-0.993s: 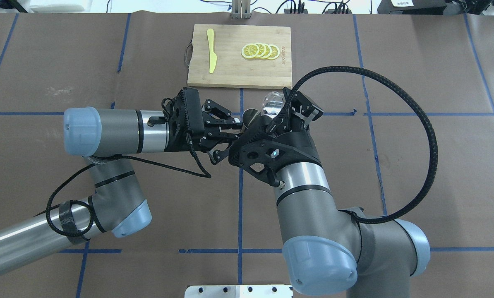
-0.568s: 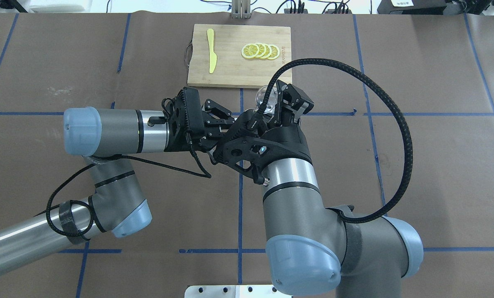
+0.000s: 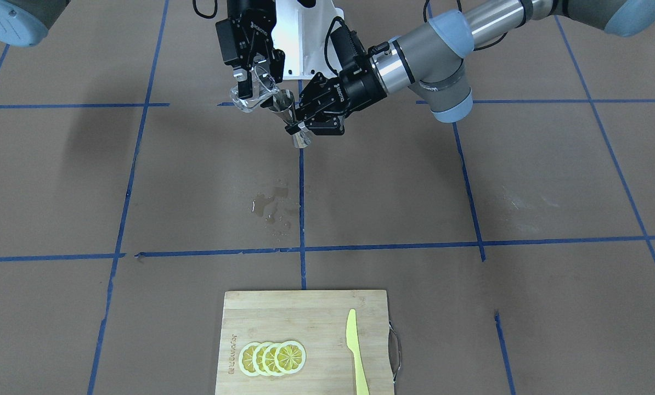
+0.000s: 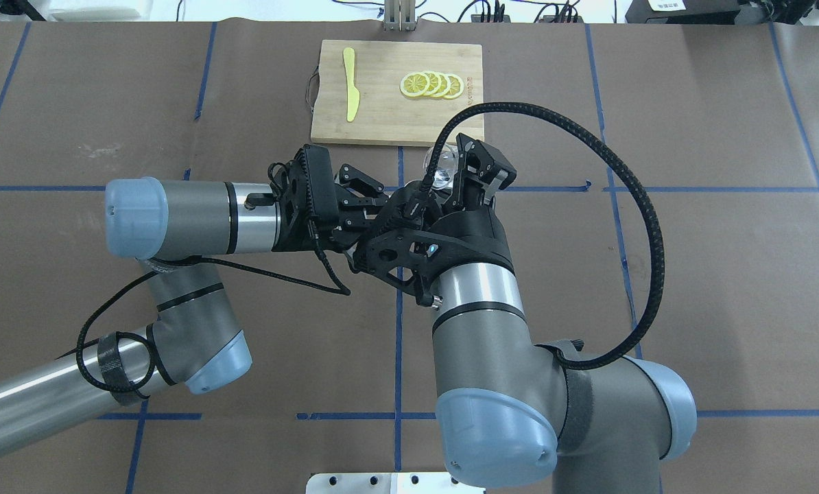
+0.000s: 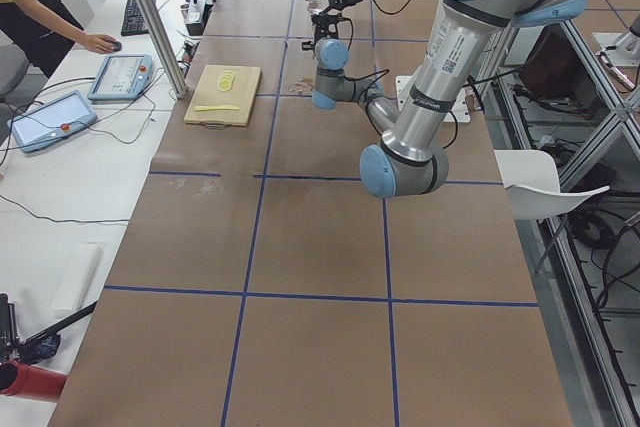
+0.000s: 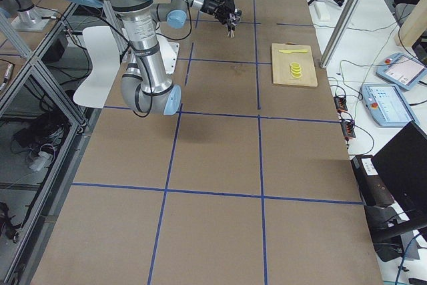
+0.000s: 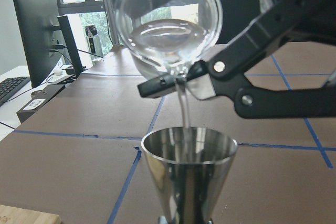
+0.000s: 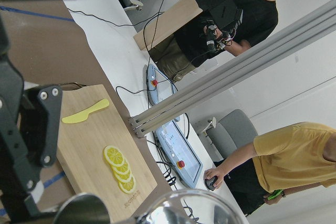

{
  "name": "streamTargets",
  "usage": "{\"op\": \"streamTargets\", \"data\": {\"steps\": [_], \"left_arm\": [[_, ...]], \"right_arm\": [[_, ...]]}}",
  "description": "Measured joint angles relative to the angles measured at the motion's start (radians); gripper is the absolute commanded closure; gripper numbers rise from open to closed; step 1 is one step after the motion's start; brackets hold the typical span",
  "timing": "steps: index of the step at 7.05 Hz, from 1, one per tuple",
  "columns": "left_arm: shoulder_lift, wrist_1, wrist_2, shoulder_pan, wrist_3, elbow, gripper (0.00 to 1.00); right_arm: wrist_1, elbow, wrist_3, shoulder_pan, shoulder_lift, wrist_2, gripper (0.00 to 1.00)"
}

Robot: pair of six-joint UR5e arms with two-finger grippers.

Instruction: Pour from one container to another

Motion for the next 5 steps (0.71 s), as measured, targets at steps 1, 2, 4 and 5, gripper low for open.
{"op": "streamTargets", "data": {"steps": [1, 2, 4, 5], "left_arm": [[0.0, 0.0, 0.0, 0.0, 0.0, -0.001, 1.0], [0.001, 0.0, 0.0, 0.0, 0.0, -0.001, 1.0], [0.004, 0.0, 0.0, 0.0, 0.0, -0.001, 1.0], [0.004, 0.0, 0.0, 0.0, 0.0, -0.001, 1.0]], "right_arm": [[0.0, 0.0, -0.013, 0.0, 0.0, -0.005, 1.0], [-0.001, -0.001, -0.019, 0.0, 0.0, -0.008, 1.0], [-0.001, -0.001, -0.032, -0.001, -0.001, -0.009, 1.0], [-0.001, -0.001, -0.049, -0.001, -0.001, -0.011, 1.0]]}}
